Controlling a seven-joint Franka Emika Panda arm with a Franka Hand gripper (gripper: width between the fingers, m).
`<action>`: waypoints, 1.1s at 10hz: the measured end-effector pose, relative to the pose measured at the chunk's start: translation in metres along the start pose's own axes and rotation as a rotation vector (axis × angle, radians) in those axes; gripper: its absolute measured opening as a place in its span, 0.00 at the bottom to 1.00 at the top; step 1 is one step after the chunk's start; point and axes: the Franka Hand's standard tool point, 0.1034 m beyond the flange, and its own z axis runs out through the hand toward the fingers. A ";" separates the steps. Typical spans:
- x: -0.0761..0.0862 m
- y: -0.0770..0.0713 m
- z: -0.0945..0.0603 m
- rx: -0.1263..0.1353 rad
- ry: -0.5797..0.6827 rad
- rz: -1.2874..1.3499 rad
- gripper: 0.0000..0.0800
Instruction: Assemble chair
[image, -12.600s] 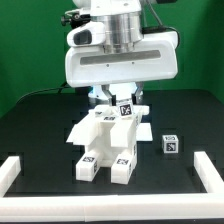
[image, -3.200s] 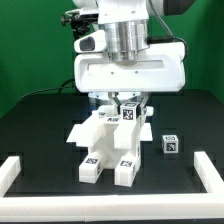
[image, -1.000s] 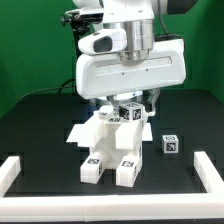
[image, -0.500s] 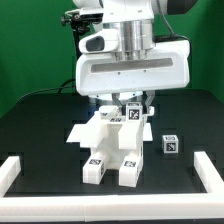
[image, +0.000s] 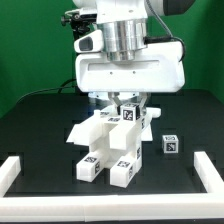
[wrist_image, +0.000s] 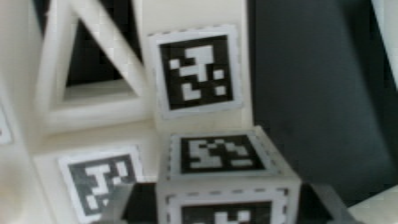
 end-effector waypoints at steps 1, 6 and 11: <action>0.000 0.000 0.000 0.003 -0.001 0.041 0.35; -0.003 -0.005 -0.001 -0.016 -0.010 -0.036 0.66; -0.004 -0.004 -0.001 -0.050 -0.033 -0.658 0.81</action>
Offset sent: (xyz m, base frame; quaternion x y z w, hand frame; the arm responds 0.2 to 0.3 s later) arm 0.0000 0.0000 0.0000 0.0000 0.0000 0.0000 1.0000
